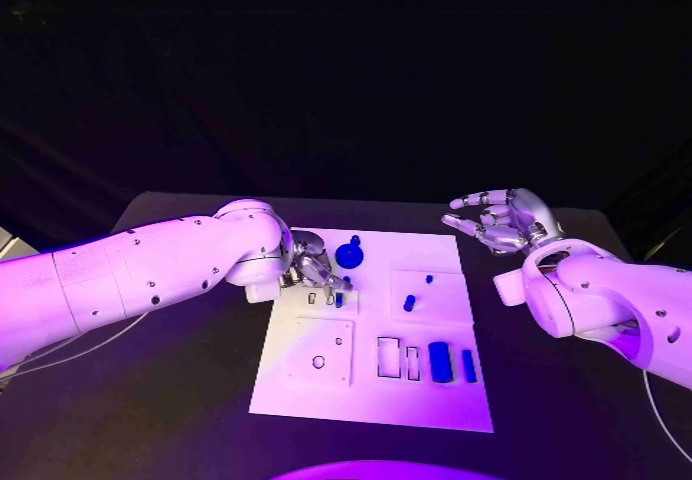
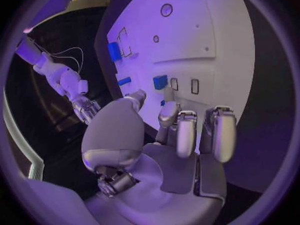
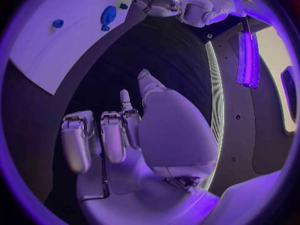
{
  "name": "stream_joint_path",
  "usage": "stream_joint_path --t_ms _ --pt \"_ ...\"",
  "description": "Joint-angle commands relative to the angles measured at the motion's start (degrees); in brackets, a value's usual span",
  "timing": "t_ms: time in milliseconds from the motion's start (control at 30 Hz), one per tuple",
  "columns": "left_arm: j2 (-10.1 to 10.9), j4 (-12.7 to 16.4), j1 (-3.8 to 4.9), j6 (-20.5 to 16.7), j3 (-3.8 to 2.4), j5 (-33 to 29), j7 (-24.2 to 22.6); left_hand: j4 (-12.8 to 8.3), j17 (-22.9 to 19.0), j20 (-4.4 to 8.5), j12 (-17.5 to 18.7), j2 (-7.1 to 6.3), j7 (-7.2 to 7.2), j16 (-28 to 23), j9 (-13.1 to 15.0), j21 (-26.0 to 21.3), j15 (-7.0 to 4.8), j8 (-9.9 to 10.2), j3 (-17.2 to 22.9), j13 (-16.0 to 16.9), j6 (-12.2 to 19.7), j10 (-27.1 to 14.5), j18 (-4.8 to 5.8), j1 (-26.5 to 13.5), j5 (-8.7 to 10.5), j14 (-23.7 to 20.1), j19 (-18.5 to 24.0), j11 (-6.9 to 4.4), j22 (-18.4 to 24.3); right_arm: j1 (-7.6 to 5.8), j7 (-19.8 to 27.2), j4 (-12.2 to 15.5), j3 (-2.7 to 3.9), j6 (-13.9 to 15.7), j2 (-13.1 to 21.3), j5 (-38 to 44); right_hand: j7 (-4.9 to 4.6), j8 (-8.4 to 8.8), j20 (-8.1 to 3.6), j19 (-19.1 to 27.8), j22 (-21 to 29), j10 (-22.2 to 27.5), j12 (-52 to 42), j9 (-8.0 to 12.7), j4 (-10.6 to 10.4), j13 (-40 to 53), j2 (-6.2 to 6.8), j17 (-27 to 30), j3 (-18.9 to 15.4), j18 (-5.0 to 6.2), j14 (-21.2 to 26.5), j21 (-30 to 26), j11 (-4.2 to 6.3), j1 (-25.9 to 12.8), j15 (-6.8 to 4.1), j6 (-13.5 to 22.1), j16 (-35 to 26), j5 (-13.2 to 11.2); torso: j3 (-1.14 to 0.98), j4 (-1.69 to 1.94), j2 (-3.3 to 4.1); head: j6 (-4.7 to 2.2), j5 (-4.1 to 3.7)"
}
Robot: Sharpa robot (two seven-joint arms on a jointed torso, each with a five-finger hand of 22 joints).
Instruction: Assemble the parts on the task board
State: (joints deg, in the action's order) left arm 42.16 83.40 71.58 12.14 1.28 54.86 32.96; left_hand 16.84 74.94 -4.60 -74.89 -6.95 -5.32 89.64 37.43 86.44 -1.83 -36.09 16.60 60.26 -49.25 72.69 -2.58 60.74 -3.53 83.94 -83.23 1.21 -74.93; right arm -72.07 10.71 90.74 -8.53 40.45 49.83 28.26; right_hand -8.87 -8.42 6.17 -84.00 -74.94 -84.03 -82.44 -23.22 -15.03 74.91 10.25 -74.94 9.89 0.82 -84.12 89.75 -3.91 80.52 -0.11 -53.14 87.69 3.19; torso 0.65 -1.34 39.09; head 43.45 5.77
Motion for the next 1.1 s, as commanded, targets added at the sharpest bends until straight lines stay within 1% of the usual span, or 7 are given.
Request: stream_joint_path --t_ms 33,133,267,500,833,967,1100 --pt "-0.4 -0.2 0.1 2.5 0.09 -0.7 1.3 0.0 15.1 0.44 0.5 0.07 0.0 0.4 0.2 -0.1 -0.26 -0.2 -0.4 -0.2 0.4 -0.5 0.36 -0.6 0.2 6.1 0.1 0.03 -5.4 -0.03 -0.3 -0.1 0.03 -0.9 -0.1 0.1 0.01 -0.13 -0.1 -6.0 -15.1 -0.2 0.3 -0.1 -0.2 9.6 0.07 -9.5 -0.1 -0.82 -4.5 0.3 -0.2 -0.4 0.05 0.1 -0.1 0.2 -0.02 0.02 0.05 -0.61 0.02" --pt "-0.8 -0.5 0.1 2.7 0.22 -1.1 1.3 -0.1 15.1 0.43 0.6 0.15 -0.03 0.4 0.4 -0.1 -0.23 -0.1 -0.4 -0.4 0.7 -0.7 0.34 -0.3 0.19 6.1 0.2 0.06 -5.3 -0.03 -0.3 -0.2 0.03 -0.9 -0.1 0.1 0.01 -0.12 -0.1 -6.0 -15.1 -0.1 0.4 0.0 -0.2 9.5 0.04 -9.4 -0.1 -0.82 -4.5 0.3 -0.21 -0.4 0.05 0.2 -0.1 0.2 0.04 0.0 0.02 -0.72 0.04" --pt "-1.1 -0.9 0.1 2.8 0.45 -1.4 1.2 -0.2 15.1 0.4 0.7 0.37 -0.06 0.4 0.9 -0.1 -0.2 -0.2 -0.4 -0.3 0.9 -0.8 0.34 0.7 0.17 6.1 0.2 0.09 -5.3 -0.03 -0.5 -0.3 0.02 -0.9 -0.2 0.2 0.0 -0.12 -0.11 -6.0 -15.1 -0.1 0.4 0.0 -0.2 9.5 0.01 -9.4 -0.1 -0.82 -4.4 0.3 -0.21 -0.4 0.06 0.2 -0.2 0.2 -0.04 0.04 -0.01 -0.6 -0.04" --pt "-1.8 -1.6 0.09 3.0 0.95 -1.7 1.0 -0.2 15.1 0.39 0.7 0.47 -0.07 0.4 1.2 -0.2 -0.18 -0.2 -0.3 -0.3 1.0 -0.8 0.33 1.2 0.16 6.1 0.2 0.1 -5.2 -0.03 -0.7 -0.4 0.02 -1.0 -0.3 0.2 0.0 -0.12 -0.11 -6.0 -15.1 -0.1 0.4 0.0 -0.2 9.5 0.01 -9.4 -0.1 -0.82 -4.4 0.3 -0.21 -0.4 0.06 0.2 -0.2 0.2 -0.02 -0.04 0.01 -0.39 -0.29" --pt "-2.1 -2.1 0.08 2.5 1.14 -2.2 0.7 -0.3 15.1 0.32 0.6 1.35 -0.04 0.4 2.1 -0.2 -0.19 -0.3 0.3 -0.1 1.2 -0.8 0.34 3.4 0.12 6.1 0.2 0.08 -5.3 -0.03 -0.9 -0.5 0.02 -1.1 -0.6 0.3 0.0 -0.13 -0.11 -6.0 -15.1 -0.1 0.4 -0.1 -0.2 9.5 -0.07 -9.4 -0.1 -0.82 -4.5 0.3 -0.21 -0.4 0.06 0.2 -0.1 0.2 -0.07 0.06 0.0 -0.21 -0.47" --pt "-2.1 -2.2 0.08 1.9 1.15 -2.7 0.5 -0.5 15.1 0.34 0.6 2.21 0.13 0.4 2.9 -0.2 -0.3 -0.2 1.9 0.1 1.1 -0.7 0.33 6.2 0.13 6.1 0.2 -0.07 -5.3 -0.03 -1.1 -0.6 0.02 -1.2 -0.6 0.3 0.0 -0.13 -0.11 -6.0 -15.1 -0.1 0.4 -0.1 -0.2 9.5 -0.07 -9.4 -0.1 -0.82 -4.5 0.3 -0.21 -0.4 0.06 0.2 -0.1 0.2 -0.07 0.09 -0.04 0.39 -0.48" --pt "-2.1 -2.2 0.08 1.1 1.14 -3.6 0.1 -1.2 15.1 0.56 0.6 3.15 0.62 0.4 4.1 -0.2 -0.7 -0.5 5.3 0.4 0.8 -0.5 0.34 10.2 0.22 6.1 0.2 -0.53 -5.4 -0.03 -1.2 -0.7 0.02 -1.4 -0.8 0.3 0.0 -0.13 -0.11 -6.0 -15.1 -0.1 0.4 -0.1 -0.2 9.5 -0.07 -9.4 -0.1 -0.82 -4.5 0.3 -0.21 -0.4 0.06 0.2 -0.1 0.2 -0.04 0.02 -0.05 0.3 -0.57"
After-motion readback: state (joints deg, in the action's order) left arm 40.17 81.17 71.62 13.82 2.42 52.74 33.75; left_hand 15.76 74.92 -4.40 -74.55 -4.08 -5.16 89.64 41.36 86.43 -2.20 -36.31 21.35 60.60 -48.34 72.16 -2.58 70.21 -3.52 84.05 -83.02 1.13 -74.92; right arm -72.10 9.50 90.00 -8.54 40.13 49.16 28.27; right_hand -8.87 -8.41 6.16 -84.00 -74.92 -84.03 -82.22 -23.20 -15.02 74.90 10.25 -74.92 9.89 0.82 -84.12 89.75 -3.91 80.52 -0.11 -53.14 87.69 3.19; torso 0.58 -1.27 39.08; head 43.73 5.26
